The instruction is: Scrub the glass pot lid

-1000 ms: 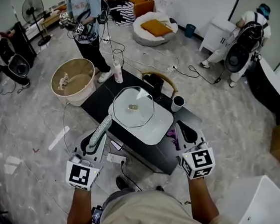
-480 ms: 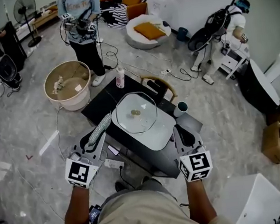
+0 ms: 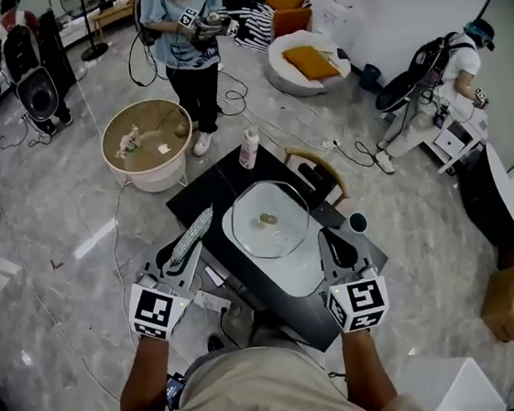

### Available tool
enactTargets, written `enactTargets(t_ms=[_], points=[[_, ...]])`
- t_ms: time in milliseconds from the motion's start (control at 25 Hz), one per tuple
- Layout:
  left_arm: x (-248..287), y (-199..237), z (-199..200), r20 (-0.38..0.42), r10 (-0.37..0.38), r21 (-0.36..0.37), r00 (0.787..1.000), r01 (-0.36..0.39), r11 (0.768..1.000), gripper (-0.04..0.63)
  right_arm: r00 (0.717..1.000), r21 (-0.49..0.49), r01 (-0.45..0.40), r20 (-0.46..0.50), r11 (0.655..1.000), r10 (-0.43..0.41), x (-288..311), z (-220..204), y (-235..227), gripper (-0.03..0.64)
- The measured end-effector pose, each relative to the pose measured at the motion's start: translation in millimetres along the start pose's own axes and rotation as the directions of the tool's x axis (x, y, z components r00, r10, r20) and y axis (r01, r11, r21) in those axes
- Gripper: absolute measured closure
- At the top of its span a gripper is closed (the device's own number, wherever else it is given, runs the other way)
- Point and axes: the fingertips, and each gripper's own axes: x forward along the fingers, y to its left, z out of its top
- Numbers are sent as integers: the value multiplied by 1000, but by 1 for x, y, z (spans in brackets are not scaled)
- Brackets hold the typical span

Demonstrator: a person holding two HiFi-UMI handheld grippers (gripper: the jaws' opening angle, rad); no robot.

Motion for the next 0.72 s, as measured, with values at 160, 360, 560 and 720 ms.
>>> enactTargets(t_ms=[160,360,560,720], points=[[35,7,-23,-61,35,-1,998,-35,999,509,999,-7,-33,-6,999,33,29,-7,-15,592],[90,6,-59,-144,42,-45,989,-49,998,509,998,33,-33,-54,999,35,51,-42,-44,592],[157,1,-112,-244,43,-46,969,-55,997,509,992,82,-30,-118,996,39,70,-86,-73,592],[215,-3,-153,-343,33,-47,939,-52,998,509,985,125,-25,-165,992,46,87,-112,-96,592]])
